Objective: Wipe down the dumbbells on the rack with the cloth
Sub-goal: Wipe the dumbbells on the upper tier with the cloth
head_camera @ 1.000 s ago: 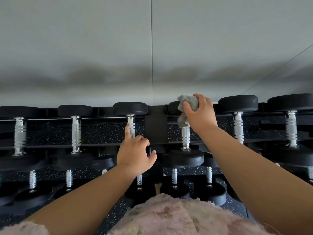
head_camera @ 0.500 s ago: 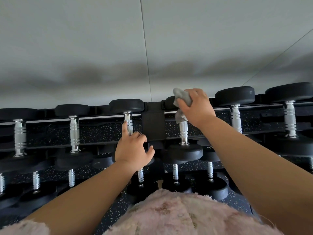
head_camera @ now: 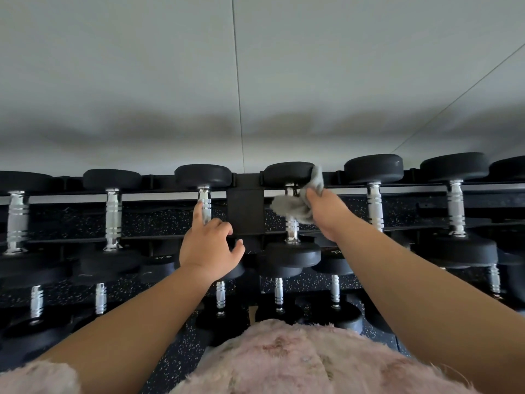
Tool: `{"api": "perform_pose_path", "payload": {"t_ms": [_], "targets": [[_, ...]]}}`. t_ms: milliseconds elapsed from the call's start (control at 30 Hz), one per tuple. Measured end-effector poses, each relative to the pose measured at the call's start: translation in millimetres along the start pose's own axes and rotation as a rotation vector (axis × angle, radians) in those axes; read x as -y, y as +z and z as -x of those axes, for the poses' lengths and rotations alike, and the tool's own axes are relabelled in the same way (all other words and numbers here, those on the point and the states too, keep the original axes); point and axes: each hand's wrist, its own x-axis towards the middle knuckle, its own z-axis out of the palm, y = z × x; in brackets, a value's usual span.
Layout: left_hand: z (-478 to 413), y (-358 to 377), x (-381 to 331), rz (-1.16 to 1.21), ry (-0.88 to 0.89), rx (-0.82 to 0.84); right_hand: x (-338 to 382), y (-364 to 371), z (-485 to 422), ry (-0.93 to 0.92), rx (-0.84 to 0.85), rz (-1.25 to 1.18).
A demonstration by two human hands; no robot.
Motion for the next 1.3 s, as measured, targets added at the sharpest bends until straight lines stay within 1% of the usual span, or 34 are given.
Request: {"api": "perform_pose_path", "payload": {"t_ms": [67, 133, 167, 267, 367, 500, 567, 667, 767, 800, 867, 933, 1000, 1067, 1200, 1300], "targets": [[0, -1, 0, 0.0, -0.01, -0.007, -12, 6, 13, -0.077, 0.079, 0.248], [0, -2, -2, -0.007, -0.028, -0.006, -24, 15, 28, -0.143, 0.234, 0.51], [0, -2, -3, -0.02, -0.036, -0.006, -31, 18, 32, -0.165, 0.267, 0.581], [-1, -1, -5, -0.064, -0.056, -0.024, -41, 12, 39, -0.248, 0.26, 0.649], [-1, 1, -8, -0.109, -0.057, -0.032, -43, -11, 45, -0.277, 0.294, 0.676], [-1, 0, -12, -0.222, -0.065, -0.008, -48, -48, 50, -0.335, 0.26, 0.643], [-1, 3, -16, -0.213, -0.089, -0.019, -56, -67, 56, -0.36, 0.23, 0.614], [8, 8, -45, -0.016, -0.118, -0.103, -77, -95, 69, -0.456, 0.126, 0.588], [20, 12, -111, 0.206, -0.062, -0.139, -100, -128, 74, -0.593, -0.017, 0.577], [23, 15, -134, 0.277, -0.063, -0.124, -107, -139, 73, -0.65, -0.053, 0.637], [26, 26, -173, 0.33, -0.081, -0.098, -123, -157, 68, -0.772, -0.088, 0.863], [24, 35, -197, 0.262, -0.139, -0.116, -141, -164, 61, -0.884, -0.05, 1.07], [19, 38, -209, 0.195, -0.208, -0.112, -157, -167, 58, -0.931, 0.031, 1.144], [11, 36, -217, 0.153, -0.197, -0.096, -165, -177, 55, -0.879, 0.057, 1.119], [-3, 35, -218, 0.021, -0.067, -0.094, -177, -205, 50, -0.638, -0.016, 0.976], [-5, 38, -222, -0.099, -0.063, -0.064, -187, -215, 44, -0.425, -0.013, 0.858]]}}
